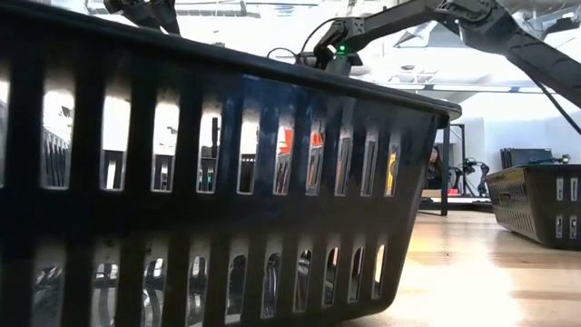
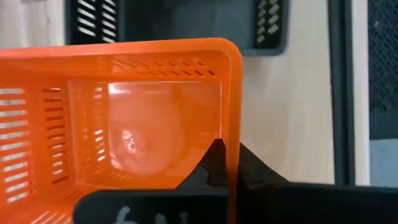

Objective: Stack baskets on shelf by color
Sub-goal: Stack the orange bin on top of the other orange bin on the shelf

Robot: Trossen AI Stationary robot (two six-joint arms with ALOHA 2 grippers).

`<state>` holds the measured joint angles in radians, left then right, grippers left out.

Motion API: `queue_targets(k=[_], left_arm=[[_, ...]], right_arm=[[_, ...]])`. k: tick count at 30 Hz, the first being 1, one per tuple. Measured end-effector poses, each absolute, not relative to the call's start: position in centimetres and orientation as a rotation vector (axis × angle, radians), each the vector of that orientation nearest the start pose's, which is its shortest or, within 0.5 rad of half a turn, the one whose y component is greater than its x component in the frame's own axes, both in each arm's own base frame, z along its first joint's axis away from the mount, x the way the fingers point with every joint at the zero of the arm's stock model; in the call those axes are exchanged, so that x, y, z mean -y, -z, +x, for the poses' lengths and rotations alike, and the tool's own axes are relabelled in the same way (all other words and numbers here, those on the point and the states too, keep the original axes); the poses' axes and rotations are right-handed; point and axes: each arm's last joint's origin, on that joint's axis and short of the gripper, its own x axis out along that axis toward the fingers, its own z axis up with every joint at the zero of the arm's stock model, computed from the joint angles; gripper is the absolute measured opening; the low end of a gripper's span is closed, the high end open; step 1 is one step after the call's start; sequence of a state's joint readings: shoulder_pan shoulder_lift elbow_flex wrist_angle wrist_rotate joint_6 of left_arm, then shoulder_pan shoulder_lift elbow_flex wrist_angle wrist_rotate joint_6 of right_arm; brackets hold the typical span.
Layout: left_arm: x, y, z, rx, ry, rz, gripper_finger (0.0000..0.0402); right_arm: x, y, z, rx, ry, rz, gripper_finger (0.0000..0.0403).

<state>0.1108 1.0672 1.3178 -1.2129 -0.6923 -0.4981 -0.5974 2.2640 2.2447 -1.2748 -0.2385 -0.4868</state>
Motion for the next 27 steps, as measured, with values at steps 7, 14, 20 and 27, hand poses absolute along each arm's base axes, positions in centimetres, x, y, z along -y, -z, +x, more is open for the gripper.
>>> queue_targets(k=[7, 14, 20, 27], left_arm=[[-3.7, -38.0, 16.3, -0.734, -0.946, -0.148, 0.0242], [-3.7, -38.0, 16.3, -0.734, -0.947, -0.148, 0.0242], [-3.7, -38.0, 16.3, -0.733, -0.947, -0.147, 0.0242], [-3.7, -38.0, 16.3, -0.735, -0.947, -0.145, 0.0242]], right_arm=[[26.6, -26.4, 37.9, -1.222, 0.025, 0.119, 0.0003], [27.5, -24.7, 37.6, -1.268, 0.017, 0.171, 0.0003], [27.3, -24.3, 38.1, -1.263, 0.011, 0.152, 0.0032], [26.5, -25.1, 38.7, -1.262, 0.056, 0.081, 0.0104]])
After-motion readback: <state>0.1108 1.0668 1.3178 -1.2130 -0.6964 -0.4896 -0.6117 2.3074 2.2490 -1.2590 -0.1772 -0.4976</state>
